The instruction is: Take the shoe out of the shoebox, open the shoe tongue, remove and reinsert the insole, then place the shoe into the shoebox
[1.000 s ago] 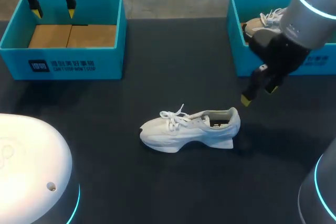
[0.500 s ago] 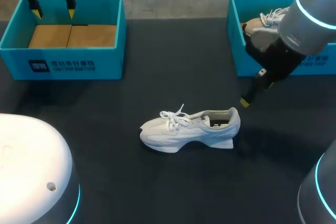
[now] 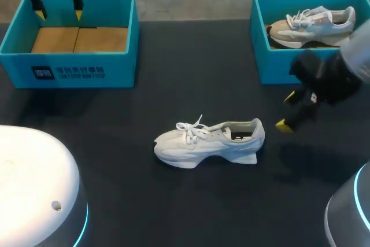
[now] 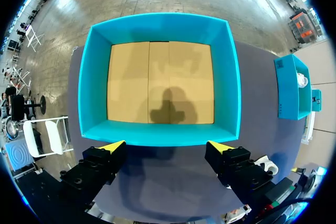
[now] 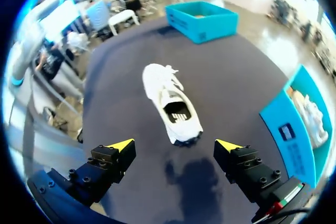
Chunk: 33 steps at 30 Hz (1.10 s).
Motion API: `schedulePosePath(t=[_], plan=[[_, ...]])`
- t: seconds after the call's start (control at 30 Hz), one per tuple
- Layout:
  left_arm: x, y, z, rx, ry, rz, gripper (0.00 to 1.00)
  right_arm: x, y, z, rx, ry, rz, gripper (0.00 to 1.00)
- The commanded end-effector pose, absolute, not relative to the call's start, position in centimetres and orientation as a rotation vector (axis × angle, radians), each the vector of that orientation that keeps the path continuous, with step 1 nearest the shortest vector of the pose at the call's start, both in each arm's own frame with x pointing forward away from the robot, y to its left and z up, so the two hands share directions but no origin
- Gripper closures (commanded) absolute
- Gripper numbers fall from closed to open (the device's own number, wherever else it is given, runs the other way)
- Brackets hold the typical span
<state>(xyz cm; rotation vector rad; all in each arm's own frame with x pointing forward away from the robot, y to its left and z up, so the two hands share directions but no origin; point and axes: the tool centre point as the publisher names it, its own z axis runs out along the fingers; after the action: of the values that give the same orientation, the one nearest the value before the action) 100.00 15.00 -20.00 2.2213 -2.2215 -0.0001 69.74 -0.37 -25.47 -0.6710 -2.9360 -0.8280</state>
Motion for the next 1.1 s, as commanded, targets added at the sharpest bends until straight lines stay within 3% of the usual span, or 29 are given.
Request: schedulePosePath(t=[0.03,0.5,0.73,1.1], plan=[[100.0,15.0,-20.0,2.221,-2.222,0.000,0.00,70.3,-0.7,-26.5,-0.475,-2.836,-1.076,0.00],[100.0,15.0,-20.0,2.221,-2.222,0.000,0.00,70.3,-0.7,-26.5,-0.475,-2.836,-1.076,0.00],[100.0,15.0,-20.0,2.221,-2.222,0.000,0.00,70.5,-0.4,-30.9,-0.351,-2.913,-1.127,0.00],[100.0,15.0,-20.0,2.221,-2.222,0.000,0.00,72.0,-1.6,-32.6,-0.247,-2.844,-1.324,0.00]])
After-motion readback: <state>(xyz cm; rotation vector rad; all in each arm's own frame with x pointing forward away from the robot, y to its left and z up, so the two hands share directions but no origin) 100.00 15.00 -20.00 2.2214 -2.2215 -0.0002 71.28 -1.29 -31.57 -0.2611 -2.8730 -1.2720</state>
